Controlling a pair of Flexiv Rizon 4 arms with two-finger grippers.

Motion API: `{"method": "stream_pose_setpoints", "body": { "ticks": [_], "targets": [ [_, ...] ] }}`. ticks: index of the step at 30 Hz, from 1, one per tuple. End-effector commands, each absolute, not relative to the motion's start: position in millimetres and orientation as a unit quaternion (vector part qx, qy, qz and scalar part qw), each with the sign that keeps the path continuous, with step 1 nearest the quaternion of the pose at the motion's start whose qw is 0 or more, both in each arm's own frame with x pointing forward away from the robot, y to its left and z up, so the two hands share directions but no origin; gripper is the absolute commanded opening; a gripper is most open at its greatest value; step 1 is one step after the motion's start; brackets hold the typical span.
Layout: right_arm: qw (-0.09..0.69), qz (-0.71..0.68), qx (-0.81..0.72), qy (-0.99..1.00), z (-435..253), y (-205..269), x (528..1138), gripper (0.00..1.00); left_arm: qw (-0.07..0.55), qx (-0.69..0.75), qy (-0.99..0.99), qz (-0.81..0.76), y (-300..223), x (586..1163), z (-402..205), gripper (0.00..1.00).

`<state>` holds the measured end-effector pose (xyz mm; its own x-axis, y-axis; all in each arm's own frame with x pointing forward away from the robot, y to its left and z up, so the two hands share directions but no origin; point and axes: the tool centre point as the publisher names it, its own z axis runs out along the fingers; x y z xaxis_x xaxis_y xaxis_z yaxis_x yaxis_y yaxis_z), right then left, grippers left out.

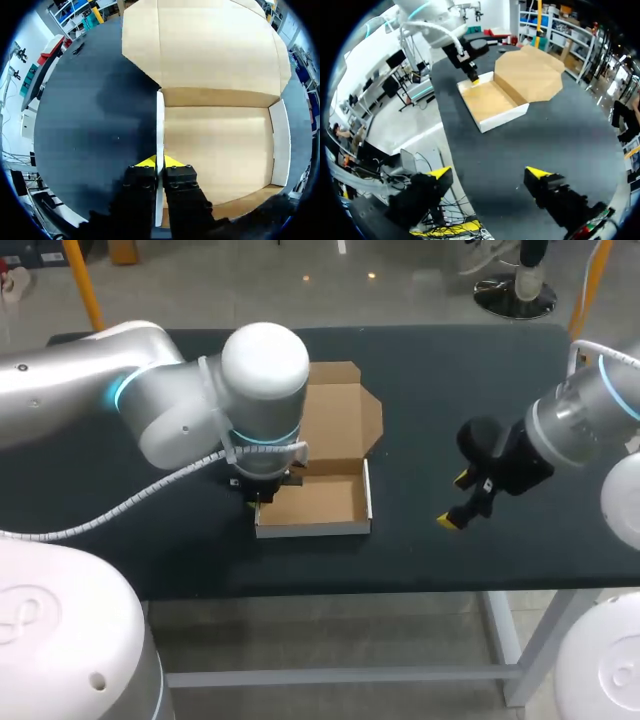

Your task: Assemble the packaging by folding the flat box into shape, placing the metal phone stand inside, and closing the box properly

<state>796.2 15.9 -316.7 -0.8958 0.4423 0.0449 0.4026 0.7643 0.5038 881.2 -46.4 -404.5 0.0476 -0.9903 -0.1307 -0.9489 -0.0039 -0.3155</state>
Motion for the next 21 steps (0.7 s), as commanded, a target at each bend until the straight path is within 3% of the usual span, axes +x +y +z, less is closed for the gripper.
{"method": "stream_pose_setpoints", "body": {
  "ticks": [1, 11, 19, 21],
  "targets": [
    [0.033, 0.262, 0.223, 0.938, -315.9, 14.1, 797.7, 1.0, 0.216, -0.705, 0.675, -0.028, -53.1, 879.9, -414.1, 0.0],
    [0.031, 0.263, 0.224, 0.938, -316.4, 14.0, 797.5, 1.0, 0.219, -0.702, 0.678, -0.013, -49.0, 882.7, -415.8, 0.0],
    [0.031, 0.263, 0.224, 0.938, -316.7, 15.1, 797.6, 1.0, 0.164, -0.703, 0.689, -0.061, -44.5, 876.7, -406.3, 0.0],
    [0.03, 0.262, 0.225, 0.938, -316.6, 15.2, 797.6, 1.0, 0.149, -0.7, 0.694, -0.074, -43.8, 874.0, -404.5, 0.11]
  ]
}}
